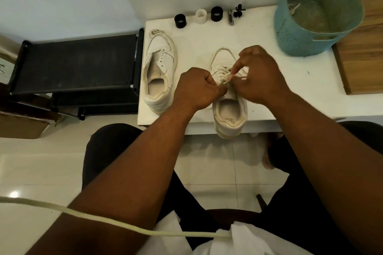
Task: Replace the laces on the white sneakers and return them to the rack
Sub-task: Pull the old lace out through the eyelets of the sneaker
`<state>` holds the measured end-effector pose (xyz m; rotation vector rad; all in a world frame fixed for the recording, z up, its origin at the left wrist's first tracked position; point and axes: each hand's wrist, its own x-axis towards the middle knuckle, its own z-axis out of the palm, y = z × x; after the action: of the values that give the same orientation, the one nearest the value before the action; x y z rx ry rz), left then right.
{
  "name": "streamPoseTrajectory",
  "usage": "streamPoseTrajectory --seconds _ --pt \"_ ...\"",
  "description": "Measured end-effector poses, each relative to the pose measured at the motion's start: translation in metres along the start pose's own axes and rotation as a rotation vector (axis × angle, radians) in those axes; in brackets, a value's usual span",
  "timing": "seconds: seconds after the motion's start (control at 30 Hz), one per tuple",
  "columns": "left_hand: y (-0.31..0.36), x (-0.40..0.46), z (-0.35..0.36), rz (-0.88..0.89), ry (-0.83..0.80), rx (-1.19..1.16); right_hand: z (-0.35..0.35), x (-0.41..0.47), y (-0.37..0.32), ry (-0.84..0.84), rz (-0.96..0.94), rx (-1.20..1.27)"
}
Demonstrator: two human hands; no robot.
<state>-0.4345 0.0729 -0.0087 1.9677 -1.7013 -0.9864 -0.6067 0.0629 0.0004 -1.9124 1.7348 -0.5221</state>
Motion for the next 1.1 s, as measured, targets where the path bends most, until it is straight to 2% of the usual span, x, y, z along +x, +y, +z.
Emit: streamPoseTrajectory --seconds 0.07,0.23,0.47,0.53,0.6,0.67,0.83,0.97,1.03,1.1 --pt "-0.001 0.0 0.001 0.013 -0.002 0.004 0.006 -0.004 -0.005 -0.088 -0.031 -0.033" --pt "-0.001 0.0 0.0 -0.007 -0.01 -0.024 0.007 -0.003 -0.007 -0.063 -0.035 -0.077" --pt "-0.002 0.001 0.001 -0.032 -0.021 -0.052 -0.005 0.002 0.002 0.195 0.118 -0.092" --pt "-0.002 0.001 0.001 -0.026 -0.015 -0.053 -0.001 0.0 0.001 0.126 0.058 -0.083" --pt "-0.001 0.001 0.001 -0.019 -0.016 -0.048 0.006 -0.004 -0.002 -0.021 -0.015 -0.077" --pt "-0.002 0.001 0.001 -0.01 -0.022 -0.05 0.013 -0.007 -0.004 -0.089 -0.021 -0.111" --pt "-0.003 0.002 0.003 -0.028 -0.025 -0.07 0.009 0.001 0.001 0.052 -0.006 -0.082" --pt "-0.003 0.004 0.002 -0.042 -0.044 -0.075 -0.007 0.01 0.016 0.263 0.172 -0.022" --pt "-0.003 0.003 0.002 -0.043 -0.042 -0.082 -0.01 0.009 0.018 0.232 0.172 -0.021" --pt "-0.003 0.003 0.002 -0.035 -0.037 -0.083 -0.005 0.004 0.011 0.091 0.057 -0.016"
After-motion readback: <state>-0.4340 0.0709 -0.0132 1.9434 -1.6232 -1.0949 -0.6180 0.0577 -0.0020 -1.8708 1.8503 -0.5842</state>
